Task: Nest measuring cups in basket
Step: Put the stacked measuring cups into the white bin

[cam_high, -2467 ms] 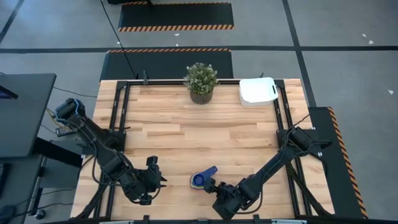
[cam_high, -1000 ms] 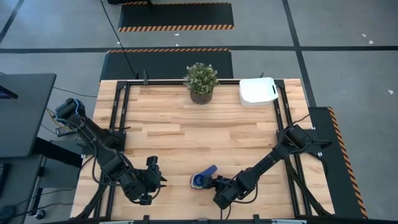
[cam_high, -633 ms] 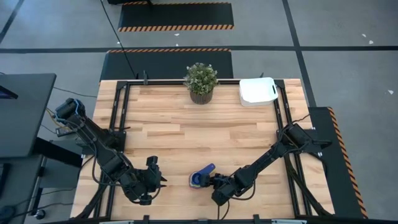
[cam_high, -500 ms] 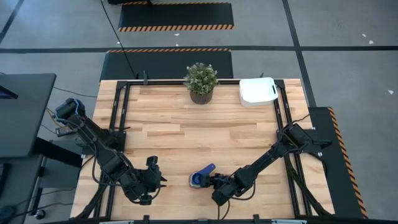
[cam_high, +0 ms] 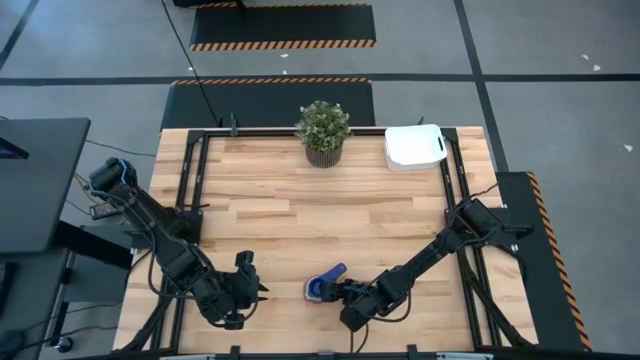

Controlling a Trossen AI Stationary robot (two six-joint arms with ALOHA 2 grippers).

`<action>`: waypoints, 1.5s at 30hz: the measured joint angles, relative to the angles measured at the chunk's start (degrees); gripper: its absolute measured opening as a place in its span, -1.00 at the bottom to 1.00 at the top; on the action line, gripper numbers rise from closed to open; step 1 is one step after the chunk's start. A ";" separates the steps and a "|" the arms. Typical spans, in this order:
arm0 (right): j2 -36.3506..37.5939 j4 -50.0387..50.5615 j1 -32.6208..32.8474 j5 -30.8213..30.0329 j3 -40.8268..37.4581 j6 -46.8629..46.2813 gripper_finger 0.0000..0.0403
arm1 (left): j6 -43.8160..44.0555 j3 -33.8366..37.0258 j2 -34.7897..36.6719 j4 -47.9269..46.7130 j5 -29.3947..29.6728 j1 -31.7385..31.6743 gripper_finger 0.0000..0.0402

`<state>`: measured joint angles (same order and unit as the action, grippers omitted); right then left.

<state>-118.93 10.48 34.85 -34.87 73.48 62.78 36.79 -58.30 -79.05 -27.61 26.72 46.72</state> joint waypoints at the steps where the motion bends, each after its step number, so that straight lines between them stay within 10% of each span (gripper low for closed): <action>1: 0.00 -0.35 0.00 0.00 0.00 -0.07 0.19 | -0.01 0.00 0.00 0.02 -0.01 0.00 -0.52; 12: 0.00 -2.16 0.04 -0.51 0.02 0.20 -0.17 | 0.01 0.00 0.00 0.02 0.00 0.00 -0.52; 45: -0.11 -3.13 0.02 -2.42 0.02 1.12 -0.37 | 0.01 0.00 0.00 0.02 -0.02 0.00 -0.52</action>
<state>-119.04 7.35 34.87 -37.30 73.49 63.91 36.80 -58.30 -79.05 -27.59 26.70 46.72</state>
